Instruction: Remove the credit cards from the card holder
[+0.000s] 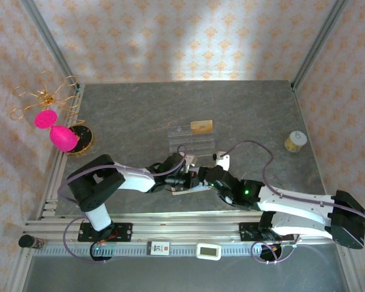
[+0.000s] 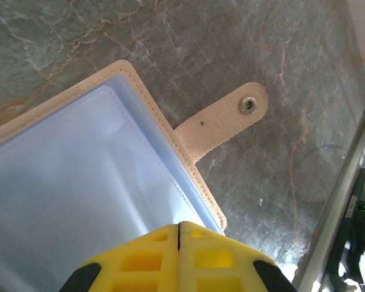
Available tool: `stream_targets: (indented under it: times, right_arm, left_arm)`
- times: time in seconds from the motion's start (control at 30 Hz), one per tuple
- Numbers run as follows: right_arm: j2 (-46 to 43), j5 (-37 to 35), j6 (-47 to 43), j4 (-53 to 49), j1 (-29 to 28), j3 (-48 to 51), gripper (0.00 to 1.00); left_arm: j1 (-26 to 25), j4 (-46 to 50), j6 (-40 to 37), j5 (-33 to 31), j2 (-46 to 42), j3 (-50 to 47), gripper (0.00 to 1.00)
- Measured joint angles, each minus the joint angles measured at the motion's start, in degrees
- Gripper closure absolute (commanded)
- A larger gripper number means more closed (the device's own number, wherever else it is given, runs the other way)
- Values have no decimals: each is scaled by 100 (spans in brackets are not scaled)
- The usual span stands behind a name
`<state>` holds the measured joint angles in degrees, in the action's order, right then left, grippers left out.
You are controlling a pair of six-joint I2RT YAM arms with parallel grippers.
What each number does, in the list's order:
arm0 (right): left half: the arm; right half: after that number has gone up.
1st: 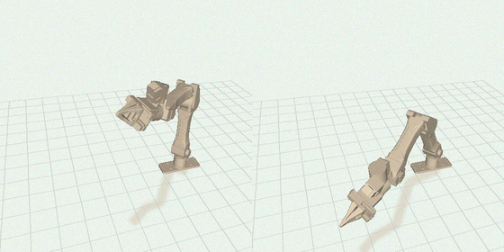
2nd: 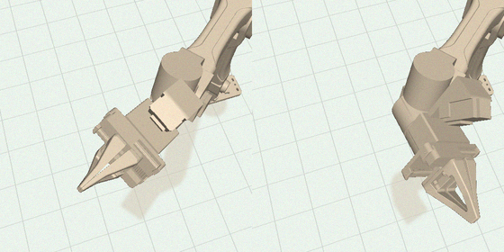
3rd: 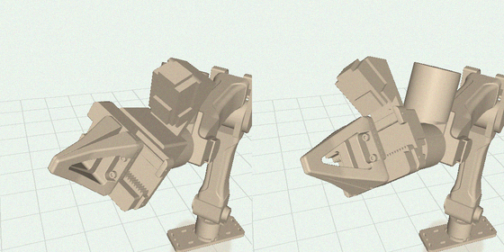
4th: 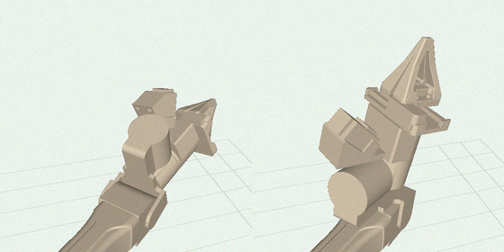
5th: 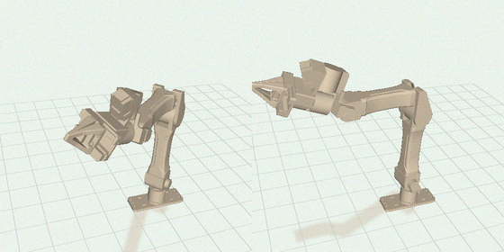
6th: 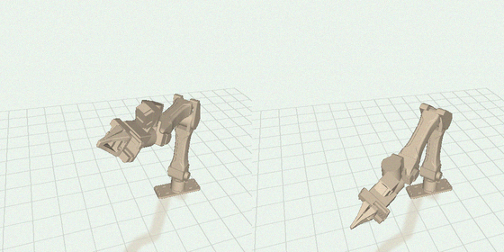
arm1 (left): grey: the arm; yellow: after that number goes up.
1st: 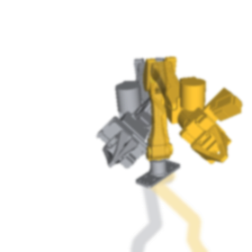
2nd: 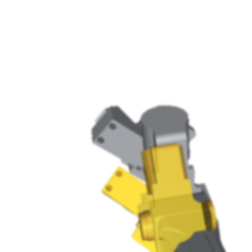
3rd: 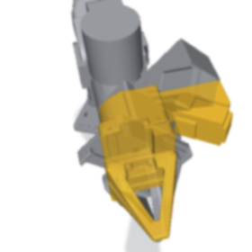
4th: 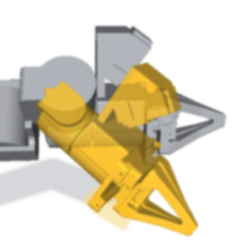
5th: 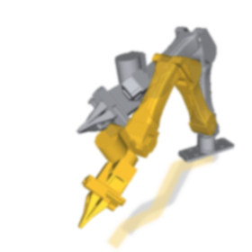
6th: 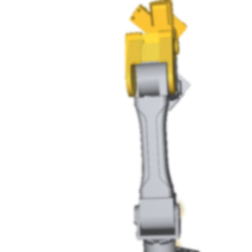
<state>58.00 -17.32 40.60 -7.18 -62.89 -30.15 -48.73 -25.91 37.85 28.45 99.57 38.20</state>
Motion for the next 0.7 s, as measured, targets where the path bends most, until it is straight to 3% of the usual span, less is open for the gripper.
stream_targets:
  times: [0.17, 0.27, 0.47, 0.63, 0.7]
  right_arm:
    - [-83, -105, 76, -103, 31, 4, 68]
    - [13, 142, 2, -52, 227, 4, 68]
    - [929, 1821, -337, 660, 1137, -55, 69]
    - [2144, 3008, -702, 881, 1176, -629, 70]
    - [2415, 3226, -813, 938, 1158, -776, 71]
  left_arm:
    - [11, 234, -83, -48, -151, -22, 80]
    - [94, 299, -55, -199, -953, -367, 77]
    - [841, 345, 52, -610, -2575, -1340, 81]
    - [1060, 706, 140, -807, -2927, -1873, 71]
    - [1060, 750, 136, -813, -3071, -1969, 77]
